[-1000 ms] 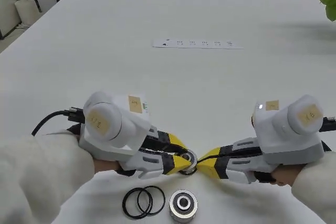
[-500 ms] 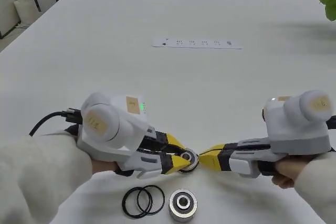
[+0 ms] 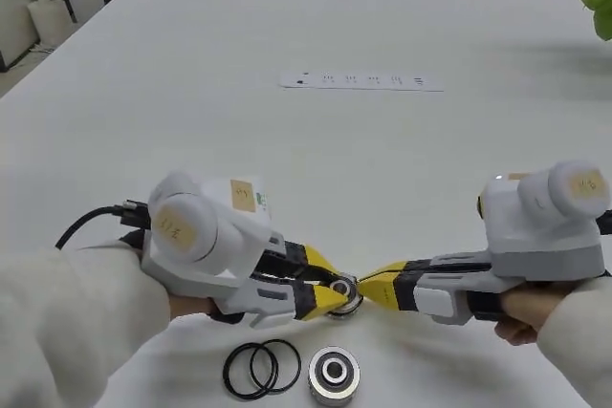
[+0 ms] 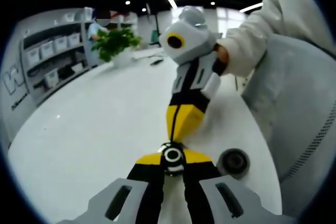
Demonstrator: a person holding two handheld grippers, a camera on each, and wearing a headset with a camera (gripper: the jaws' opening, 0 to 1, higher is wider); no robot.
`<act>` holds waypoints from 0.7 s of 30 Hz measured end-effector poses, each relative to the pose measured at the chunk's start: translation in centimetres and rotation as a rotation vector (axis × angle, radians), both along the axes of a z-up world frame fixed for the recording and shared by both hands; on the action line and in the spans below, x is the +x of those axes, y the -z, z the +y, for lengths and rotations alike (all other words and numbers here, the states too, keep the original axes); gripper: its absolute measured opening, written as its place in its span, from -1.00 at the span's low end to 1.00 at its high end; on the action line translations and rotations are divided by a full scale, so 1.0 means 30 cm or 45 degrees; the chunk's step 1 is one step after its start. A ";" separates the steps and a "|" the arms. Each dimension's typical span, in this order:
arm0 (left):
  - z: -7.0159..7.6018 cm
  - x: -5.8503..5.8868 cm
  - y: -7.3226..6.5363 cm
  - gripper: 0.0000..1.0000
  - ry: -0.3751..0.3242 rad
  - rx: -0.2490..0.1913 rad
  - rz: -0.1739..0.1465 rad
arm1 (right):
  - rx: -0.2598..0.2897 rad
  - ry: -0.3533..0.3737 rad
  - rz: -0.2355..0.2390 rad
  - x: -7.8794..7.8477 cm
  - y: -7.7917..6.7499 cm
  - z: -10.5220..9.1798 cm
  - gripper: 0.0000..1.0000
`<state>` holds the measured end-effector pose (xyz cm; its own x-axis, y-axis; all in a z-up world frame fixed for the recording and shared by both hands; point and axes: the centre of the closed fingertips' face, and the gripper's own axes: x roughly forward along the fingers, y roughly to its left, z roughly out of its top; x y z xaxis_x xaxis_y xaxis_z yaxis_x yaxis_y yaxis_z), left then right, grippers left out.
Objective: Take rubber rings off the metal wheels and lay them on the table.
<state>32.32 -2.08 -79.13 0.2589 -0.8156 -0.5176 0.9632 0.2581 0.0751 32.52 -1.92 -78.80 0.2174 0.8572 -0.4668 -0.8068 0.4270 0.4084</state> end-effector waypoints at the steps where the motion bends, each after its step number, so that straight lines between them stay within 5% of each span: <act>1: 0.000 0.000 0.000 -0.72 0.000 0.000 -0.001 | 0.000 -0.001 -0.001 0.000 0.000 0.000 -1.00; 9: -0.001 0.003 0.003 -0.72 -0.001 0.001 0.000 | 0.011 -0.019 -0.006 -0.005 -0.010 0.013 -1.00; 12: -0.002 0.004 0.003 -0.72 -0.005 0.000 0.000 | 0.124 -0.048 0.022 -0.023 -0.053 0.053 -1.00; 14: -0.003 0.004 0.003 -0.72 -0.010 0.000 -0.001 | 0.035 -0.042 -0.044 -0.003 -0.030 0.041 -1.00; 17: -0.003 0.004 0.002 -0.72 -0.019 0.005 -0.001 | 0.064 -0.032 0.001 -0.006 -0.029 0.042 -1.00; 21: -0.004 0.004 0.000 -0.72 -0.011 0.036 -0.018 | 0.046 -0.030 -0.013 -0.002 -0.030 0.027 -1.00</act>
<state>32.42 -2.22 -79.14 0.2732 -0.7983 -0.5367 0.9597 0.2641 0.0958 32.47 -1.11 -77.89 0.2018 0.8785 -0.4330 -0.8206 0.3930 0.4150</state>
